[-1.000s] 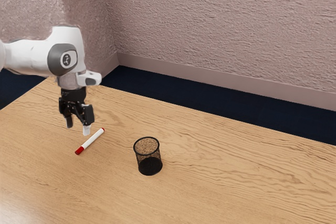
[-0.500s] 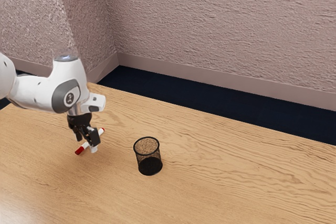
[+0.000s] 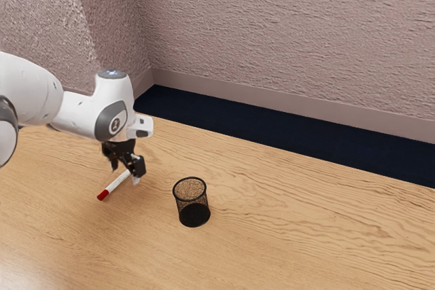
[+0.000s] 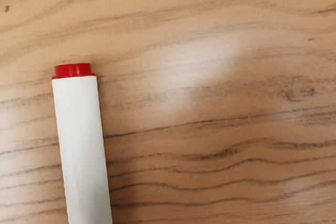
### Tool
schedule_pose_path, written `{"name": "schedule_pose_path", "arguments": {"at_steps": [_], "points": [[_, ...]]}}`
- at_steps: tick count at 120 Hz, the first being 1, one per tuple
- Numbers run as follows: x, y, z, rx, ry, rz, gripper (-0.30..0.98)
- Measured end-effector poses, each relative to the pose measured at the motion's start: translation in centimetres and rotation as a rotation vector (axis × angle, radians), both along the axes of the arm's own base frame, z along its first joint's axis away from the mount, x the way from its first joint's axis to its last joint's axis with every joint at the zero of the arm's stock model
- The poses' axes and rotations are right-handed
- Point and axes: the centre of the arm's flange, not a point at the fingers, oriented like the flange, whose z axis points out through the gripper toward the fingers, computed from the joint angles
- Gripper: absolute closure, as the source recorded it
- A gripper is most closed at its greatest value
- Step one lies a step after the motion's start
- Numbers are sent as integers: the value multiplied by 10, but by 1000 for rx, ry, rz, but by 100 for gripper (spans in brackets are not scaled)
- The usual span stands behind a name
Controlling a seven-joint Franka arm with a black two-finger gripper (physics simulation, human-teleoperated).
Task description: Put the marker into the pen holder.
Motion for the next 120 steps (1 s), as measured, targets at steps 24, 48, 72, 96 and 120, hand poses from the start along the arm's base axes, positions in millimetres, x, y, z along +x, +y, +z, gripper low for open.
{"name": "schedule_pose_path", "arguments": {"at_steps": [24, 48, 72, 96, 120], "points": [[1, 23, -19, -19, 11, 60, 2], [3, 27, -20, -36, -4, 66, 3], [8, 25, -19, -35, -24, 19, 11], [7, 29, -24, -45, -27, 4, 23], [7, 34, -27, -48, -26, -9, 44]]}}
